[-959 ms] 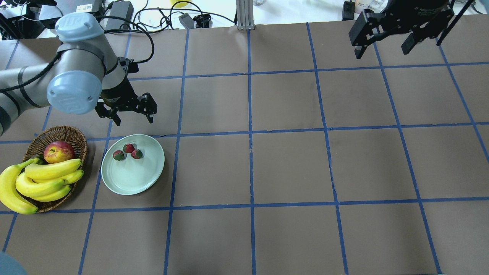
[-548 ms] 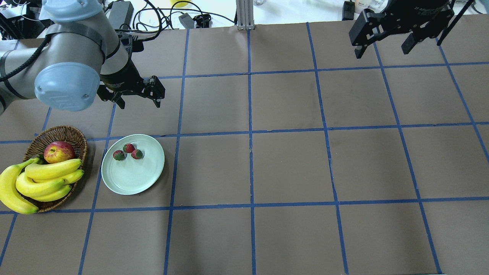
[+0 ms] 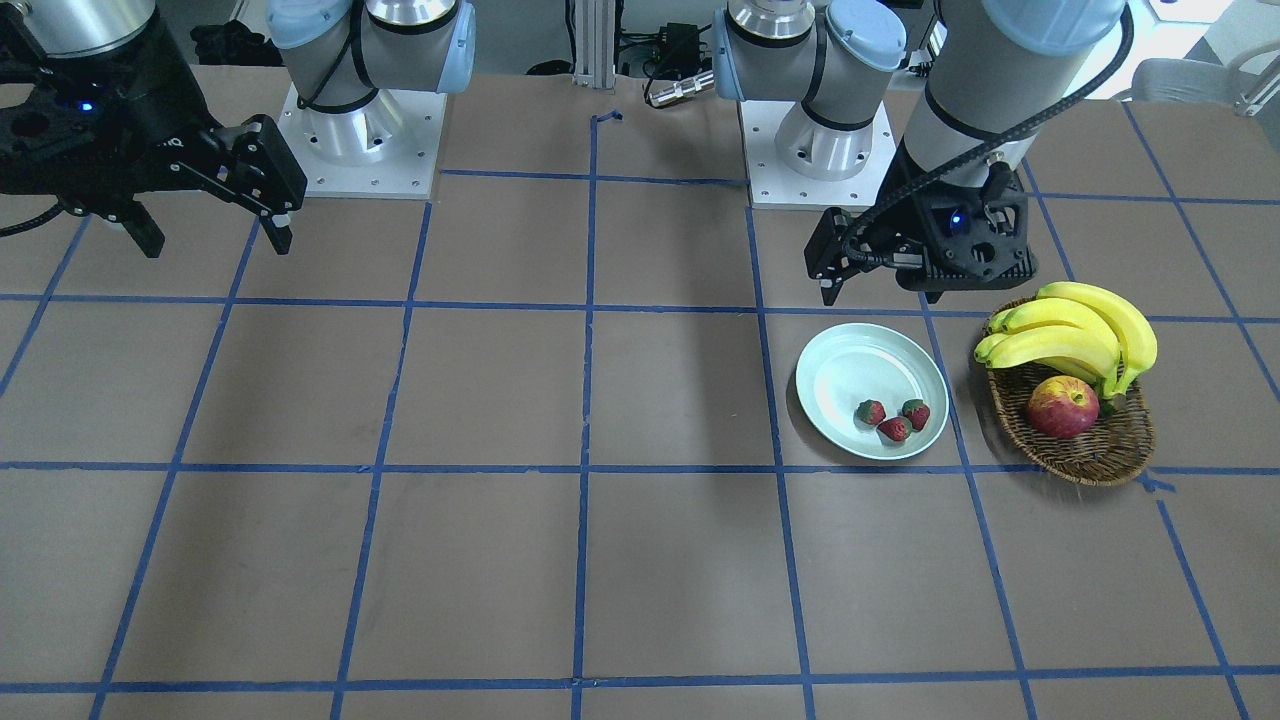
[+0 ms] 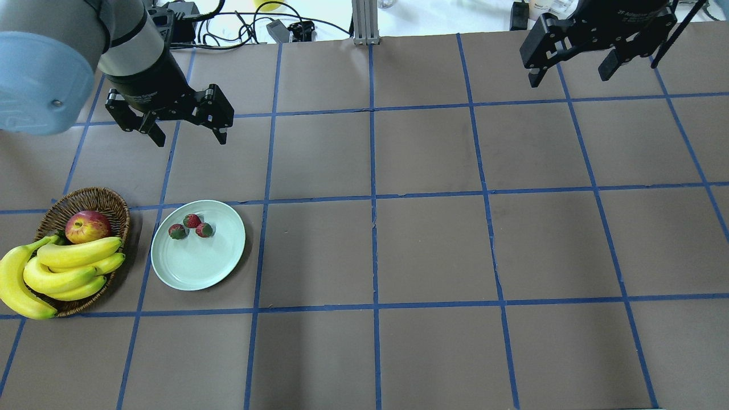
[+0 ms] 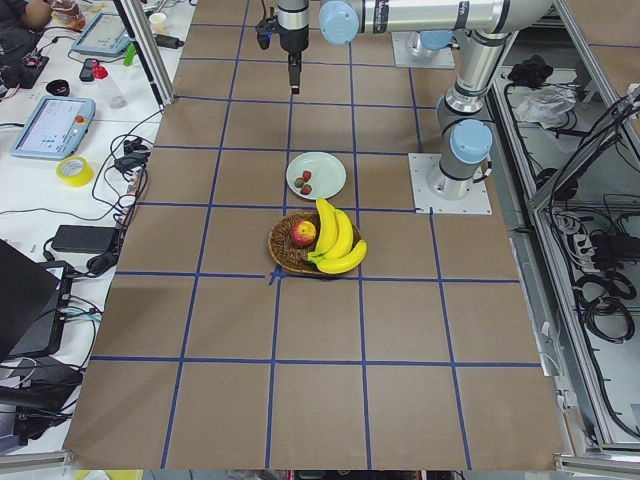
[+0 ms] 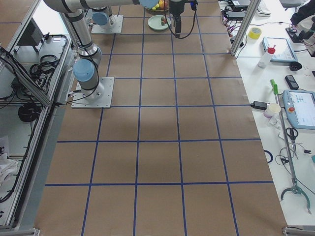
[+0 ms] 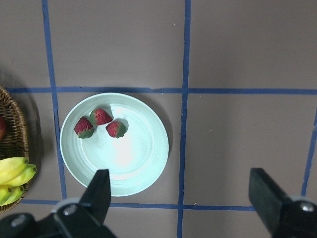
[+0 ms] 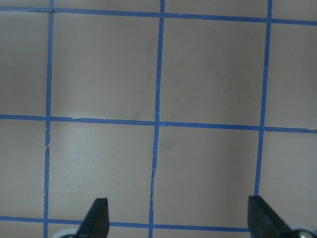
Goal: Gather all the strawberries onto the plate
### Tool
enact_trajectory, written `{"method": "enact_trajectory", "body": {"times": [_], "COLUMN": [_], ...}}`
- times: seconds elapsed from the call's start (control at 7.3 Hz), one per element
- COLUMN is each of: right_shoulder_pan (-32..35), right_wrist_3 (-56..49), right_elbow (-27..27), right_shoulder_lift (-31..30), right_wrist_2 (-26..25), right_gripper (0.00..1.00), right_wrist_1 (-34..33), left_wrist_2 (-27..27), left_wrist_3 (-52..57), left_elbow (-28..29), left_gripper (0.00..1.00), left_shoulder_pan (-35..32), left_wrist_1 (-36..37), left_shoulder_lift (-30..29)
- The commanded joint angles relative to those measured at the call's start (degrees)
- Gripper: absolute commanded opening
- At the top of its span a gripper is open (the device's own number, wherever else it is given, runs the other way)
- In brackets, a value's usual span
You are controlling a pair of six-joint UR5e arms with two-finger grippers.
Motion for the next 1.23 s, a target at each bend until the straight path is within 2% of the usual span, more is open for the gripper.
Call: {"method": "enact_trajectory", "body": {"times": [0.0, 0.27, 1.1], "right_shoulder_pan": [0.0, 0.0, 0.0], "right_wrist_3": [0.0, 0.0, 0.0], "right_elbow": [0.0, 0.0, 0.3], "right_shoulder_lift": [0.0, 0.0, 0.0], "right_wrist_2": [0.0, 0.0, 0.1], "right_gripper": [1.0, 1.0, 1.0], "right_wrist_1": [0.0, 0.0, 0.0], "left_wrist_2": [-0.4, -0.4, -0.8], "left_wrist_3": [0.0, 0.0, 0.6], "left_elbow": [0.1, 0.0, 0.0], "left_gripper": [1.0, 1.0, 1.0], "left_shoulder_pan": [0.1, -0.3, -0.4], "left_wrist_1": [-4.3, -6.3, -6.3], "left_shoulder_lift": [2.5, 3.3, 3.6]}}
